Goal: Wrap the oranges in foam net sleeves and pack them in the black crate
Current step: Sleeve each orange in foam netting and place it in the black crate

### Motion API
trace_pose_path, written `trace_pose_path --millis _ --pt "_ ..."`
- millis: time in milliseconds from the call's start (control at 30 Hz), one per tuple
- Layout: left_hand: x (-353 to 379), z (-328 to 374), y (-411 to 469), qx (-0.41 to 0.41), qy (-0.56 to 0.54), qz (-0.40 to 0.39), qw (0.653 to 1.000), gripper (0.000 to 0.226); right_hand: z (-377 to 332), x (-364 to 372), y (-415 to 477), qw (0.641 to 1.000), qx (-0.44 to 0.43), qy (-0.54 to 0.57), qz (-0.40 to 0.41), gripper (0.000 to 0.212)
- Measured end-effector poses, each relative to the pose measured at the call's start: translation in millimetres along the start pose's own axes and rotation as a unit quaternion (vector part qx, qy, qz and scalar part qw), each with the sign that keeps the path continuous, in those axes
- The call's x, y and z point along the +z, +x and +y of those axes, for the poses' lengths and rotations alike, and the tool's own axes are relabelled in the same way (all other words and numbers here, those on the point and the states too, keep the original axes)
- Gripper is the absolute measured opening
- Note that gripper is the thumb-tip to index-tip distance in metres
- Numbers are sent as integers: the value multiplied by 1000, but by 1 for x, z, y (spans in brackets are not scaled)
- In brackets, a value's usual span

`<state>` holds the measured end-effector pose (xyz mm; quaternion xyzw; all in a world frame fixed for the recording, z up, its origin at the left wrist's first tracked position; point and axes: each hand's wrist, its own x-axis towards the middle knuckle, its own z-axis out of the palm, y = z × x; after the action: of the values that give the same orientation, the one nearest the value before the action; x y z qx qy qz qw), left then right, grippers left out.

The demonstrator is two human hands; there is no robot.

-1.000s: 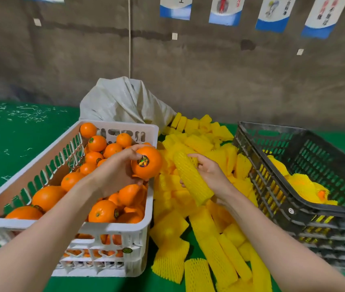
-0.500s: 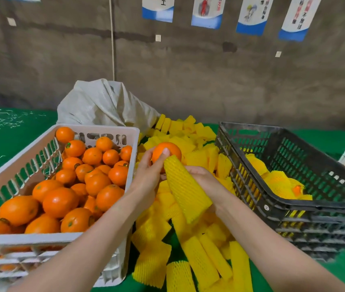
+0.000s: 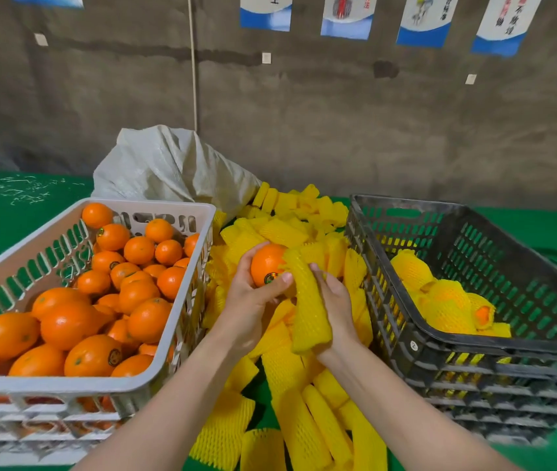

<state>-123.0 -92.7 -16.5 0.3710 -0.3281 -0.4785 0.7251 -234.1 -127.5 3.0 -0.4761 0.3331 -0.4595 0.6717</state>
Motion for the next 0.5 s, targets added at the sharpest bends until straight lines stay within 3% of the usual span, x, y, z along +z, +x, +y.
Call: trace_pose_path --millis 100,200,333,433,500 --pt "-4 1 1 -9 -3 32 999 71 1 -10 10 997 -53 -52 -17 15" --pt "-10 4 2 -10 12 46 999 73 0 -16 14 995 -27 -13 -96 3" --pt "-12 6 0 -2 13 42 999 76 -8 -23 20 981 89 -44 -169 43" --pt "-11 7 -3 23 76 41 996 71 -16 -30 21 964 128 -87 -217 31" --pt "-10 6 -5 35 120 42 991 66 -19 -32 20 963 99 -83 -236 26"
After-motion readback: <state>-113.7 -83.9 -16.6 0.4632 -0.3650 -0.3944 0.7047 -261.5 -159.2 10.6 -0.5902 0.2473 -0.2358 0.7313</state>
